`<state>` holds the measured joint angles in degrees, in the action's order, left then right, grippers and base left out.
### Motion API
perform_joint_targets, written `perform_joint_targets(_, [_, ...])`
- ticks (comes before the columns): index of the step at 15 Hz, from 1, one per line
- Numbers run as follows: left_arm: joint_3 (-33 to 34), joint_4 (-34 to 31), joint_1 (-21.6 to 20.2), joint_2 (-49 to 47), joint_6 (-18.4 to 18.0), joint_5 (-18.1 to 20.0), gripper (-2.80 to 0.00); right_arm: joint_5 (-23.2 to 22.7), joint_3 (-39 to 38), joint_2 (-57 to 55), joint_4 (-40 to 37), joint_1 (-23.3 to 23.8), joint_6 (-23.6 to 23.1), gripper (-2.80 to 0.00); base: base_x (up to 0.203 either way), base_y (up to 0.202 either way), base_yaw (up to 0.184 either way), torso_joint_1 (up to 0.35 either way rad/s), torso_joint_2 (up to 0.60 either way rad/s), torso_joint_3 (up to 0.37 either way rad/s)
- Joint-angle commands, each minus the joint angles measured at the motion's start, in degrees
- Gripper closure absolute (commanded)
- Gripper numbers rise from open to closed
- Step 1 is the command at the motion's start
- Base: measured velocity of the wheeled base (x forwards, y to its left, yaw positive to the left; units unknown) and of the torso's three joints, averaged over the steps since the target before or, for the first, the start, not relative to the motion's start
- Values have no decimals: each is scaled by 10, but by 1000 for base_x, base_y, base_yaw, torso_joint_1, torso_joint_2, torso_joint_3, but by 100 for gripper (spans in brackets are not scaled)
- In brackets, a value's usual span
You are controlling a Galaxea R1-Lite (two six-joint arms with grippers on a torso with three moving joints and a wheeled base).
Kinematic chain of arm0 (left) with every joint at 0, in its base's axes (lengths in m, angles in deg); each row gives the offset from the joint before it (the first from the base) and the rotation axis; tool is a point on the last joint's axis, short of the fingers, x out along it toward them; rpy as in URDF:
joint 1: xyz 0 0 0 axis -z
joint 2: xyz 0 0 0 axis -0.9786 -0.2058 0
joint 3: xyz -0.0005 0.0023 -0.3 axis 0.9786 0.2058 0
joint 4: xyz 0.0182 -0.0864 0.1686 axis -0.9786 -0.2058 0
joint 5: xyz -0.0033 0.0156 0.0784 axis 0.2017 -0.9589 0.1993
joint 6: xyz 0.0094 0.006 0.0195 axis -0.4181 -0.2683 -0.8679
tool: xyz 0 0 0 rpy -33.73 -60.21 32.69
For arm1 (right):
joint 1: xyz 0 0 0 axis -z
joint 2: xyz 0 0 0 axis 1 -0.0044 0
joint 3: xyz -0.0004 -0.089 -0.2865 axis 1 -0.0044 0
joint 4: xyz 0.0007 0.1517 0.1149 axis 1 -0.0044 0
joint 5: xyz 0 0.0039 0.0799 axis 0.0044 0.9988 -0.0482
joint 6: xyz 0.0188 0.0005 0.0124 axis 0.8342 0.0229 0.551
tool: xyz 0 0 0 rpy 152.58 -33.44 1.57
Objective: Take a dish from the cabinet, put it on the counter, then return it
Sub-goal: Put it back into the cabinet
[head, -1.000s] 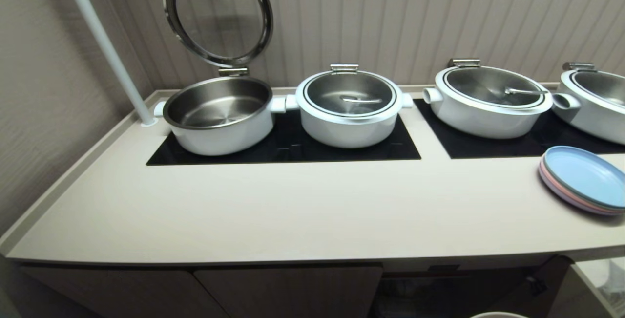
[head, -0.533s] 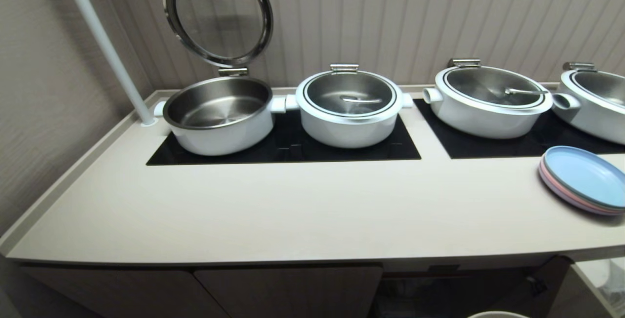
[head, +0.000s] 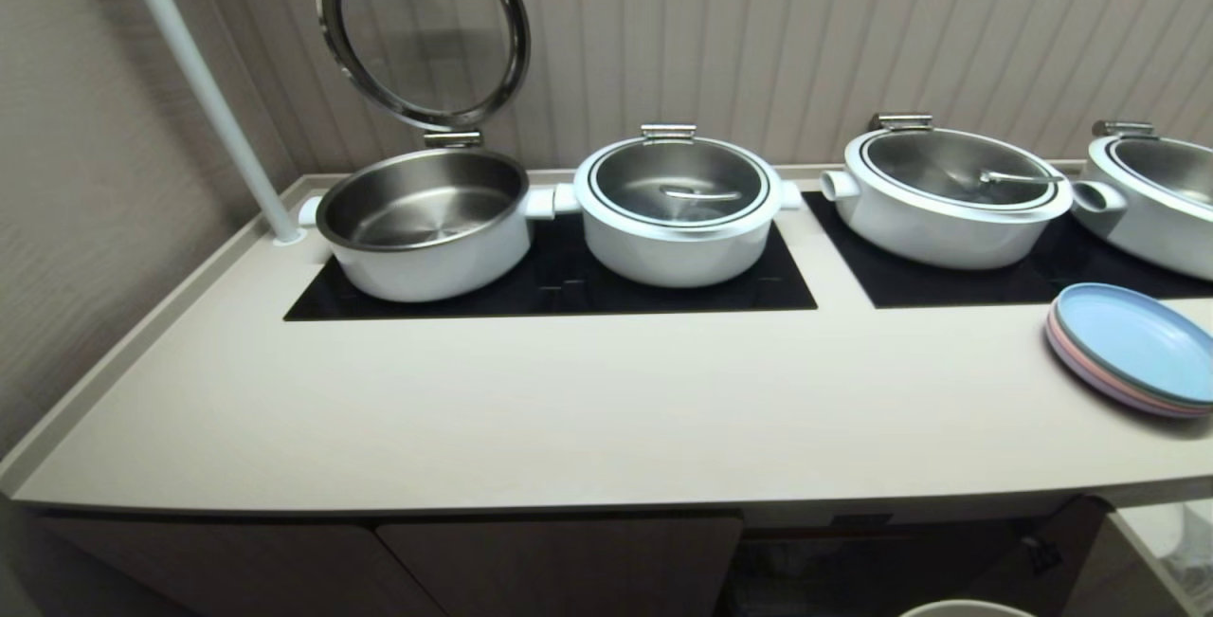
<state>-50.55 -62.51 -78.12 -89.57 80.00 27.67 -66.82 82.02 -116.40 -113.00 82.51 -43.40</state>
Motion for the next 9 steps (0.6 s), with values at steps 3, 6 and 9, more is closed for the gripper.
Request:
perform_joint_targets(3, [0, 0, 0, 0, 0, 0, 0, -1, 0, 0, -3, -1, 9, 0, 0, 0, 0, 0, 0, 0])
perform_joint_targets(6, [0, 0, 0, 0, 0, 0, 0, -1, 0, 0, -3, -1, 12, 0, 0, 0, 0, 0, 0, 0])
perform_joint_targets(9, [0, 0, 0, 0, 0, 0, 0, -1, -1, 0, -3, -1, 14, 0, 0, 0, 0, 0, 0, 0])
